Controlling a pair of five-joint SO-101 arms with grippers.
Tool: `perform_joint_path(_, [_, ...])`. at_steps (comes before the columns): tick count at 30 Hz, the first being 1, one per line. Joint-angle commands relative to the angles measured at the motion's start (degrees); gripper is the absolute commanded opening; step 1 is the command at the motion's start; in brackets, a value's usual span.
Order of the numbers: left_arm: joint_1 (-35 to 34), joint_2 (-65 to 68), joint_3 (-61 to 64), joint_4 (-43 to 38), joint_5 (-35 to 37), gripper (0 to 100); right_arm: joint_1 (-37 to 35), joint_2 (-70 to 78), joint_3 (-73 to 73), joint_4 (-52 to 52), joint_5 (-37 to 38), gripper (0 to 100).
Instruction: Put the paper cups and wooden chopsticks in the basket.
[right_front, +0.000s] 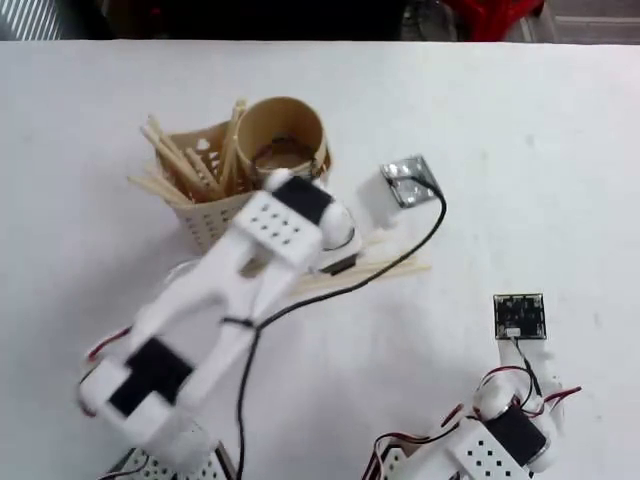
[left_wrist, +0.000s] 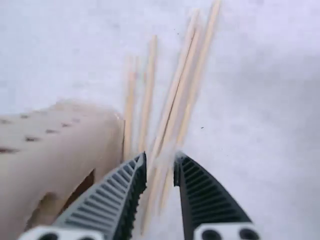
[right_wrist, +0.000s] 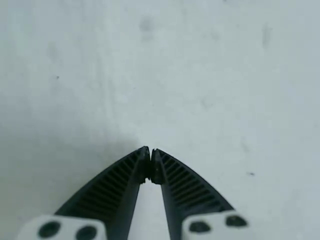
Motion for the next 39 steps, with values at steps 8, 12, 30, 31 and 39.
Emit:
perform_joint_path(8, [0.9, 19.7, -2.7, -9.3, -4.8, 12, 0.2, -0.9, 0.4, 0.4, 0.2, 1.7])
perform_joint_path(12, [0.5, 22.0, -2.8, -9.3, -4.8, 19, 0.2, -0.9, 0.4, 0.4, 0.2, 1.7])
perform_joint_path(30, [0.9, 23.1, -4.9, -9.0, -4.3, 2, 0.2, -0.9, 0.4, 0.4, 0.2, 1.7])
perform_joint_path(31, [0.9, 23.0, -5.7, -8.7, -4.3, 2, 0.2, -0.9, 0.4, 0.4, 0.2, 1.7])
perform_joint_path(39, [1.5, 20.8, -25.1, 6.7, -1.6, 2, 0.2, -0.9, 0.4, 0.4, 0.2, 1.7])
